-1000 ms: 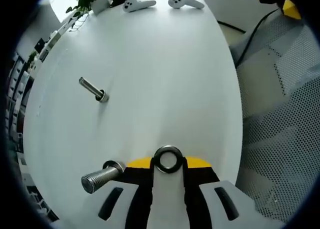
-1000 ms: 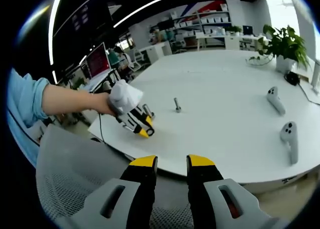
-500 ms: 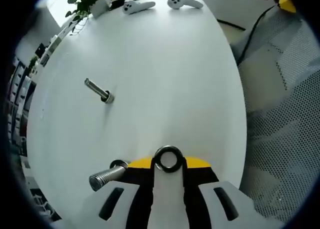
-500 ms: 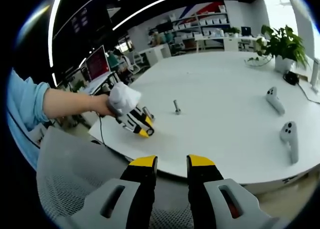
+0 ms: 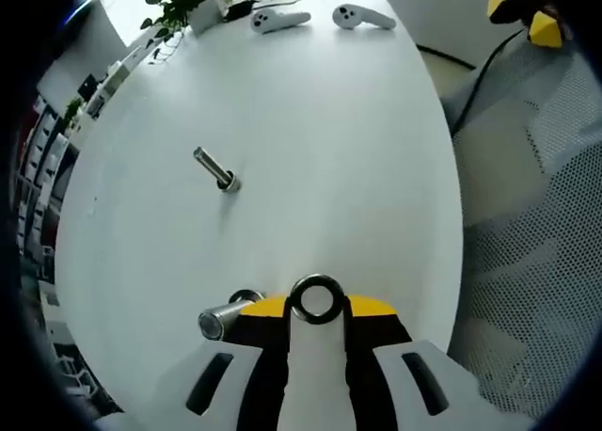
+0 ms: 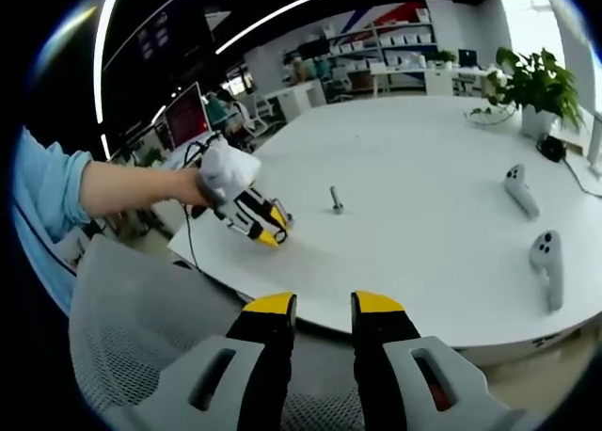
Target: Place the washer onto the threaded stud by aligning its center hole with the stud, sliding it down to the base, and recovering from edge contact or off-axis alignment until the washer reaches the visible bottom stop.
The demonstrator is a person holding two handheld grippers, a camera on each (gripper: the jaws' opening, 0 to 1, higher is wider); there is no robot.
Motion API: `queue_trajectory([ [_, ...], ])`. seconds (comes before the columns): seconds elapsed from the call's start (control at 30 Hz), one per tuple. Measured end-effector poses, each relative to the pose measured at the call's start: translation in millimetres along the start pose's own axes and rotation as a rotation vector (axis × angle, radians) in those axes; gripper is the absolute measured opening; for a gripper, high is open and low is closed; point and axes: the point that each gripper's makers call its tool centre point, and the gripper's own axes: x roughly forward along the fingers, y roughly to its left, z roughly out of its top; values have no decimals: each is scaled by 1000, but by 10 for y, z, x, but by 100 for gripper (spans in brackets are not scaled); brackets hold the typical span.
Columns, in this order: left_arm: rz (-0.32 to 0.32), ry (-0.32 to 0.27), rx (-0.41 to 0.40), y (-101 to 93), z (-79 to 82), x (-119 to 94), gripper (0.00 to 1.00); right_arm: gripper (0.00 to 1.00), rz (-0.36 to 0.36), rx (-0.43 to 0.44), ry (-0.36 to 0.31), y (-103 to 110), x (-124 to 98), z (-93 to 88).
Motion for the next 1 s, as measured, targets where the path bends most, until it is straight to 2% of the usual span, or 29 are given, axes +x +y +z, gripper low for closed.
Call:
queue_trajectory([
  [0.07, 6, -2, 24, 17, -3, -42, 19, 26, 0, 1, 0, 1, 0, -1],
  [0.23, 28, -14, -7, 110, 4, -194, 19, 26, 4, -3, 7, 6, 3, -8],
  [0.43, 66, -30, 2, 211, 6, -364, 19, 26, 2, -2, 4, 3, 1, -4],
  [0.67, 89, -8, 14, 309, -11, -487, 19, 26, 0, 1, -10, 1, -4, 16],
  [0.83, 105, -5, 27, 416, 42, -536, 19, 26, -6, 8, -19, -7, -7, 28],
  [1.0, 113, 0, 26, 517, 58, -492, 19, 26, -10, 13, -22, -11, -10, 28],
])
